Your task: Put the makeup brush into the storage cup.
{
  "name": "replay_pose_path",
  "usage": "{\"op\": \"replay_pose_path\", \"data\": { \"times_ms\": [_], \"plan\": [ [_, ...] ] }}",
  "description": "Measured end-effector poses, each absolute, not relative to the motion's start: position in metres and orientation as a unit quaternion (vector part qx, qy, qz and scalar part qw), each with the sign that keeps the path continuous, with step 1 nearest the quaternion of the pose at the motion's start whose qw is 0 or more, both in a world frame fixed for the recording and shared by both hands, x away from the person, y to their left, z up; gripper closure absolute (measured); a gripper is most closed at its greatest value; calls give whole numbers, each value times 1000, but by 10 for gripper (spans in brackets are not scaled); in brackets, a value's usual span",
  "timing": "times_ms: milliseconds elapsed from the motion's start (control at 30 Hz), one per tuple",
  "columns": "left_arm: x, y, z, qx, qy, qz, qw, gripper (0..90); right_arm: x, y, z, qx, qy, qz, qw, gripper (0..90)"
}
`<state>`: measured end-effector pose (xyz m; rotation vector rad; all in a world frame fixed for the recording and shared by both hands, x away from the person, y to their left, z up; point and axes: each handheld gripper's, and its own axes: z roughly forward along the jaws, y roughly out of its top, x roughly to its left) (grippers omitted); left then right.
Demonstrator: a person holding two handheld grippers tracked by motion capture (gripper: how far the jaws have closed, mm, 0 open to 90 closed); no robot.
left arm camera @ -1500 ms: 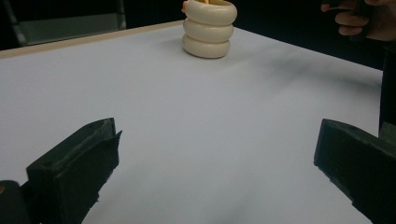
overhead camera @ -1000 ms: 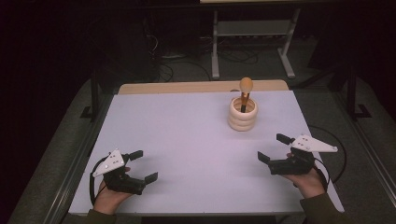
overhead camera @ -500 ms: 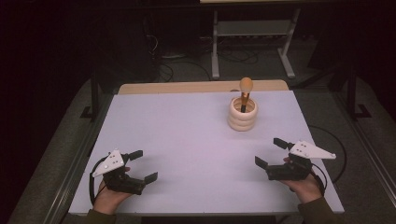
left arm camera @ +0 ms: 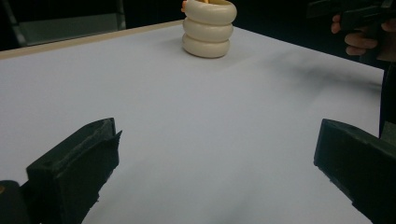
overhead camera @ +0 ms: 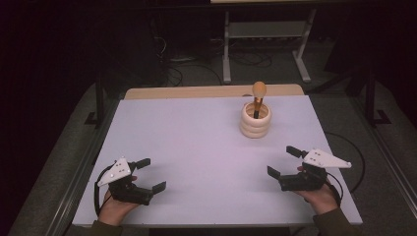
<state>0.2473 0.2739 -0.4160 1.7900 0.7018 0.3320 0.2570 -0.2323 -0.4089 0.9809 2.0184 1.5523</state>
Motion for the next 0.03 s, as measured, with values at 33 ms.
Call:
{"op": "replay_pose_path", "data": {
  "times_ms": [33],
  "plan": [
    [247,274,-416,760,298,141,561,0,257,-232,-409,351,724,557,206,7]
  ]
}}
